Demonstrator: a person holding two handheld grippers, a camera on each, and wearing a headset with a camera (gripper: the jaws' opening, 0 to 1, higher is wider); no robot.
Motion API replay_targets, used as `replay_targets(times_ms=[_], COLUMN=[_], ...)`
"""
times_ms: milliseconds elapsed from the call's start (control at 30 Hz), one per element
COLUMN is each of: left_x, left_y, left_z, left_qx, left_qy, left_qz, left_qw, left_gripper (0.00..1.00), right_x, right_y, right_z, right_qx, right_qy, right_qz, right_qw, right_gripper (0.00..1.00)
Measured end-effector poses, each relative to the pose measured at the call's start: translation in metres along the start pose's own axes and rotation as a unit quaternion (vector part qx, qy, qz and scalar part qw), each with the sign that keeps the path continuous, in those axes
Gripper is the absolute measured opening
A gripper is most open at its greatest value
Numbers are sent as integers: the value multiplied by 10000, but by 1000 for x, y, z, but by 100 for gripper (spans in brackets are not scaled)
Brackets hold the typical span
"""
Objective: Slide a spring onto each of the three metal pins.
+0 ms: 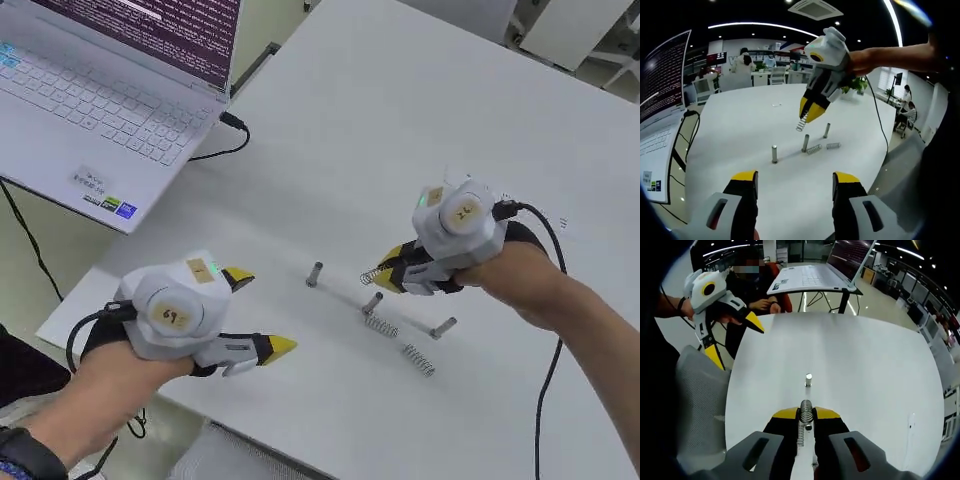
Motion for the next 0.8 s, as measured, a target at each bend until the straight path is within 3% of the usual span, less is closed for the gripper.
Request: replay_targets(times_ms=[367,800], left_x=[3,2], left_y=[2,3], left_z=[-1,-1], left_qx=[117,167], left_qy=[-102,-96], left_qz=[-83,-115], left_qw=[9998,9997], left_gripper=[56,56], right_x=[-23,-37], right_y=[-4,-8], right_z=[-15,-22], right_qx=[132,323], right_qy=[-20,66], right_qz=[-24,-159], right_qw=[9999,9993], right_gripper=[8,8])
Point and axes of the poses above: the centre of the closed fingertips' face, and the gripper's own axes: x roughly backward along the fingers, y roughly to its left, z roughly out of its underside, the point moved 6 cm from there along x, roughly backward along the fingers, and after that the axes turned 9 degrees about -y, right-handed, at the moved point
